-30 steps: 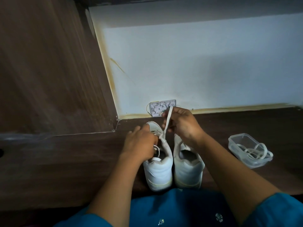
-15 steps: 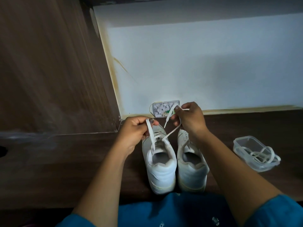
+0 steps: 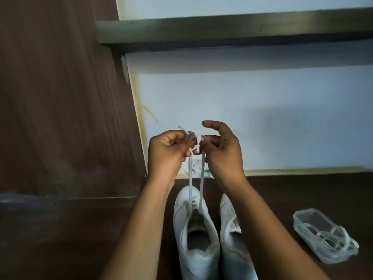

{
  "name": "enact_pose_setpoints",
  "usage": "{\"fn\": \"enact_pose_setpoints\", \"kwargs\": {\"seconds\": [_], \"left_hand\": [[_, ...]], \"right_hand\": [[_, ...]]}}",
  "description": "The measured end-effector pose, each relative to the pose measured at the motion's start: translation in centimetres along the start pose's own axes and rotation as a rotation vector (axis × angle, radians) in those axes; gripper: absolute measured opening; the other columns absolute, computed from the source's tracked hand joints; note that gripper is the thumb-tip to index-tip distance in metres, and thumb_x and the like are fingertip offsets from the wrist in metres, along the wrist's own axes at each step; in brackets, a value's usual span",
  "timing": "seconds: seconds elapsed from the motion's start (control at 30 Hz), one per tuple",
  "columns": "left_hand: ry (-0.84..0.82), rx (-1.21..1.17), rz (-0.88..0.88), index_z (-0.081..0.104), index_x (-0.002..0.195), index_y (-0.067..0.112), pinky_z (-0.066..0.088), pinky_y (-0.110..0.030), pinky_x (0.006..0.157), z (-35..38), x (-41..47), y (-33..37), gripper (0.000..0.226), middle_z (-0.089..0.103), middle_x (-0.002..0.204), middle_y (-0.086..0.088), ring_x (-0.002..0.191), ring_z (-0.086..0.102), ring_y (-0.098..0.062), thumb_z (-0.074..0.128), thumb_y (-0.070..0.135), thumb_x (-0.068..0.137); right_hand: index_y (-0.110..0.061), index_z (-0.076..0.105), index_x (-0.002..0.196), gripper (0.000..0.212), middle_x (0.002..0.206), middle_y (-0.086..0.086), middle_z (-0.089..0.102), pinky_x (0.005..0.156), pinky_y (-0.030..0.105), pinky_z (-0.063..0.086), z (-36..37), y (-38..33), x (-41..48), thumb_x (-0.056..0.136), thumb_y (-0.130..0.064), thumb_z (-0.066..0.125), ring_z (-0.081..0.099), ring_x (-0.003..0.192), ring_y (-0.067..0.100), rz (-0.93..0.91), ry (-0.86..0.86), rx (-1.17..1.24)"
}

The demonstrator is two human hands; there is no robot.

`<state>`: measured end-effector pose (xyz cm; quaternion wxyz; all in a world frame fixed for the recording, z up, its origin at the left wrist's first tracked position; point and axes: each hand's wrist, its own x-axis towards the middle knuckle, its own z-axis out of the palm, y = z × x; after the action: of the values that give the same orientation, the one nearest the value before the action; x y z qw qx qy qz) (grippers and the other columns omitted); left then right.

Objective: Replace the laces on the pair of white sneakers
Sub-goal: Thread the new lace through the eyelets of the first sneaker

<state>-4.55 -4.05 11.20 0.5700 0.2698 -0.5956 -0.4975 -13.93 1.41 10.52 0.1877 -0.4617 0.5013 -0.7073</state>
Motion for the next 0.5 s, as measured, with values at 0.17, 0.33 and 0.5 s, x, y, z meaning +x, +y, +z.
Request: {"fn": "enact_pose_setpoints", "kwargs": {"seconds": [0.17, 0.33, 0.5], "left_hand": [[0.001, 0.026, 0.099, 0.064, 0.066, 0.017, 0.036, -0.014, 0.040, 0.8, 0.7, 1.1, 0.021, 0.064, 0.052, 0.004, 0.038, 0.048, -0.005, 0.069, 0.000, 0.079], [0.004, 0.022, 0.113, 0.065, 0.061, 0.018, 0.036, -0.015, 0.040, 0.6, 1.2, 1.2, 0.024, 0.061, 0.048, 0.001, 0.040, 0.049, -0.007, 0.070, 0.003, 0.079], [-0.005, -0.056, 0.088, 0.064, 0.066, 0.012, 0.036, -0.015, 0.038, 0.2, 1.7, 1.7, 0.019, 0.062, 0.050, 0.002, 0.038, 0.048, -0.006, 0.070, -0.001, 0.077]], "right_hand": [[-0.016, 0.067, 0.082, 0.012, 0.072, 0.000, 0.071, 0.060, 0.025, 0.049, 0.4, -1.8, 0.9, 0.090, -0.010, 0.061, 0.067, 0.058, 0.009, -0.040, 0.126, -0.002], [-0.022, 0.071, 0.071, 0.018, 0.068, -0.003, 0.070, 0.064, 0.032, 0.054, 0.8, -2.3, 0.9, 0.086, -0.014, 0.066, 0.070, 0.062, 0.012, -0.031, 0.142, -0.016], [-0.026, 0.074, 0.073, 0.018, 0.067, -0.001, 0.072, 0.051, 0.018, 0.045, 0.9, -2.7, 1.1, 0.084, -0.013, 0.069, 0.065, 0.062, 0.008, 0.038, 0.099, 0.048]]}}
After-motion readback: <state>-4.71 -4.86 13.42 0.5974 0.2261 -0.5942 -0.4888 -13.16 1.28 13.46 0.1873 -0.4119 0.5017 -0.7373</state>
